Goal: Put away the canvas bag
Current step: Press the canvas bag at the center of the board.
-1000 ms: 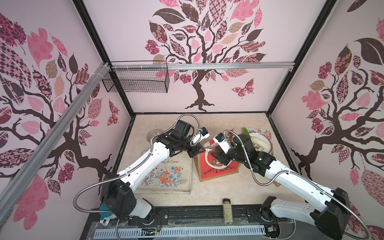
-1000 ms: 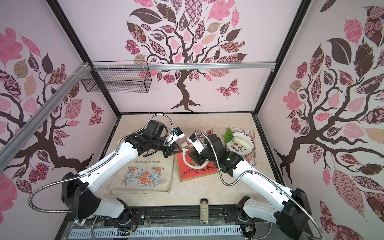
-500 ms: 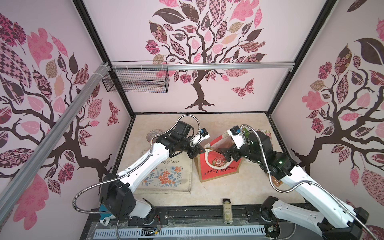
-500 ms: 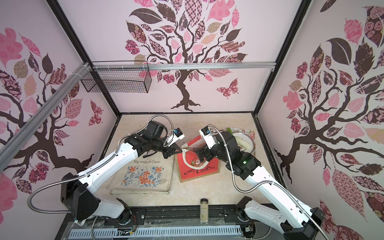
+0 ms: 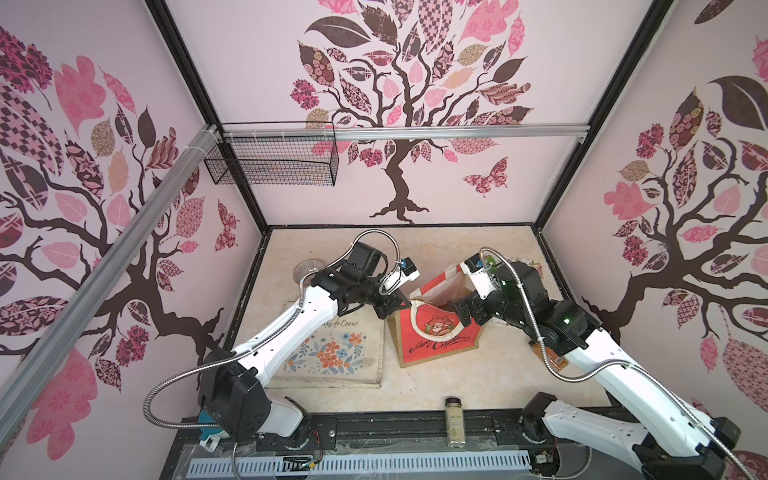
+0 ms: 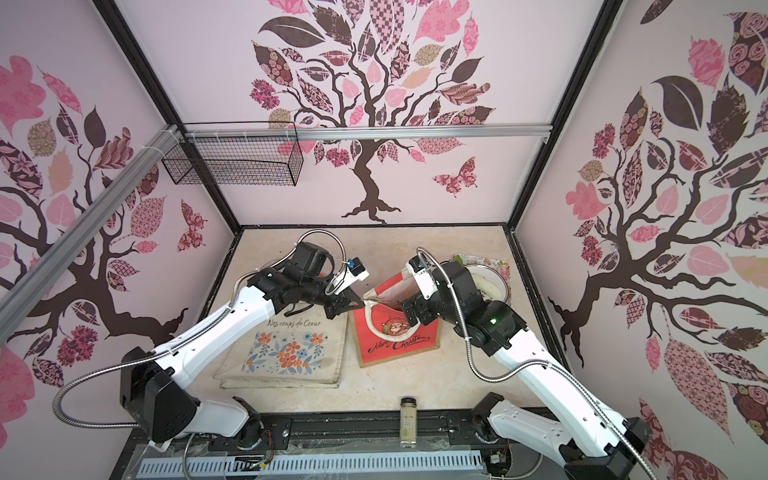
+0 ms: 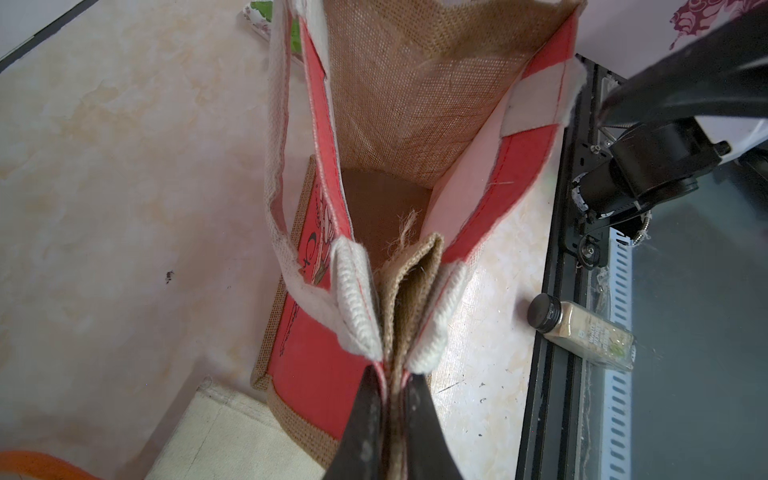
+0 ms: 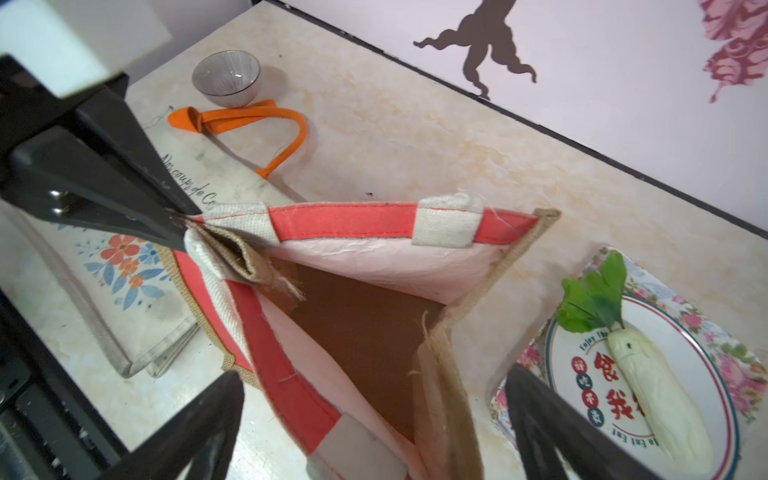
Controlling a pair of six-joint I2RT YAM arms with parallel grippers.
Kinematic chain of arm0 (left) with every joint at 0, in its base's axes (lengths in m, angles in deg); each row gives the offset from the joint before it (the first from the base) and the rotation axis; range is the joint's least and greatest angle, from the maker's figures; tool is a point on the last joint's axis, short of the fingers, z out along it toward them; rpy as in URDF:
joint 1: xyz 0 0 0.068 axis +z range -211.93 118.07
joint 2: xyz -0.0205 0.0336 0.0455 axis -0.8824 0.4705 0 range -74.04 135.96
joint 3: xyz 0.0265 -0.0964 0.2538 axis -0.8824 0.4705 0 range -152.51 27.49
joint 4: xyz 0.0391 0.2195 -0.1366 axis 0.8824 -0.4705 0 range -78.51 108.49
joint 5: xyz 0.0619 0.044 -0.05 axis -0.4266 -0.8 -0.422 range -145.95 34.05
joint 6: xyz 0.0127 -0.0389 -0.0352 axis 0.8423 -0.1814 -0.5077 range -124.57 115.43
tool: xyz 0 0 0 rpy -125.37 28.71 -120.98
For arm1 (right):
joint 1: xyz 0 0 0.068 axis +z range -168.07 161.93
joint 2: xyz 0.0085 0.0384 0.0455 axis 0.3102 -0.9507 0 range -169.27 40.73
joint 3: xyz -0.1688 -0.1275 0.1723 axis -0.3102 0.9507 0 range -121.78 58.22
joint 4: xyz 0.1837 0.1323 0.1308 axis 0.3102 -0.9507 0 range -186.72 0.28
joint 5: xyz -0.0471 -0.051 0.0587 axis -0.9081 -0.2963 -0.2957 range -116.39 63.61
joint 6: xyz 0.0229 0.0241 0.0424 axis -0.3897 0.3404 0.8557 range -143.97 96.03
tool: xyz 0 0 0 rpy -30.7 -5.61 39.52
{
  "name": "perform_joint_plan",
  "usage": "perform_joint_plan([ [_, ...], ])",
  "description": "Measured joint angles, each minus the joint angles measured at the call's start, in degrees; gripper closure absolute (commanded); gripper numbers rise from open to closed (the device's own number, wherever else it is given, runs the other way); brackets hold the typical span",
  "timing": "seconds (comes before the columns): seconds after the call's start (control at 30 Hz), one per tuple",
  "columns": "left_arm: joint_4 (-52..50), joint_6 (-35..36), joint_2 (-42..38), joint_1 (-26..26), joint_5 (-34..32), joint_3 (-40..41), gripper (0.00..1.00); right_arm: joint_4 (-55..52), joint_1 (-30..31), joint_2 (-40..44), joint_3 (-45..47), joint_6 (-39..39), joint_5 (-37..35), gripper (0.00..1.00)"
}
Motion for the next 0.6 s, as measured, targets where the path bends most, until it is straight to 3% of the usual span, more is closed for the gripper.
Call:
perform_joint_plan([
  [0.13,-1.4,2.4,-0.2,0.0,1.9,0.0,1.00,2.9,0.0,-2.4,-0.2,-6.1,9.2,0.00],
  [0.3,-3.1,5.9,-1.3,0.4,5.0,0.0,1.00,4.3,0.0,-12.5,-5.0,-13.8,19.1,0.00],
  [0.43,-3.5,7.5,-1.6,2.6,7.5,0.1,1.00,4.7,0.0,-18.5,-7.0,-17.7,24.5,0.01],
  [0.6,-2.8,7.9,-2.4,4.5,9.1,1.6,1.00,5.5,-0.2,-19.4,-6.4,-21.2,27.2,0.09],
])
